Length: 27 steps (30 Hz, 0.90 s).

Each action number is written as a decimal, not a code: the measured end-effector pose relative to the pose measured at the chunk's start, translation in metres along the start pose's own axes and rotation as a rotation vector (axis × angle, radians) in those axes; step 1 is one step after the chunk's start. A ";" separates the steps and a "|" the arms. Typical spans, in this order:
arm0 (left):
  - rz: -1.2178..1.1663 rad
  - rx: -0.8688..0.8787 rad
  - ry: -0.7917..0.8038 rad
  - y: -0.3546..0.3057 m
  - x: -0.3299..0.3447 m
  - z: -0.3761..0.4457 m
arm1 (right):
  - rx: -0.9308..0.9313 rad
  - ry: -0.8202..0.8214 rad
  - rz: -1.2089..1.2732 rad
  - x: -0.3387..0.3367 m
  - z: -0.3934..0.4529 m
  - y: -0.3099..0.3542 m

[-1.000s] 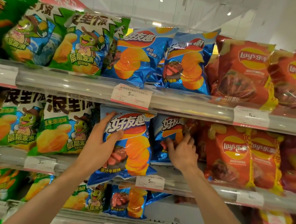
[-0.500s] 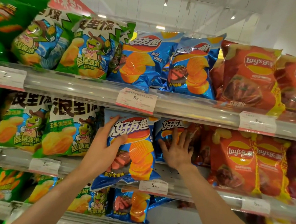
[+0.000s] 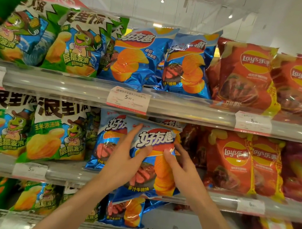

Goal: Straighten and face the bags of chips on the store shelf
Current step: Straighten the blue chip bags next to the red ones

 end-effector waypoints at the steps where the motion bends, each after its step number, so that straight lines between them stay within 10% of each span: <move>1: -0.002 -0.005 0.018 -0.001 0.006 0.002 | 0.014 -0.032 -0.009 -0.004 0.001 -0.002; 18: -0.003 -0.025 -0.132 0.026 -0.023 -0.012 | -0.084 -0.214 -0.579 -0.022 0.027 -0.002; 27: -0.045 -0.059 -0.036 0.032 -0.023 -0.036 | -0.140 -0.317 -0.430 -0.038 -0.024 0.000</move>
Point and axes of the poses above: each hand's wrist, its own z-axis towards the middle knuckle, its own x-axis out of the palm, y = z × x, the point moved 8 cm from there along z, towards the middle knuckle, and after that the axes turned 5 degrees about y, right-handed, at the moved point
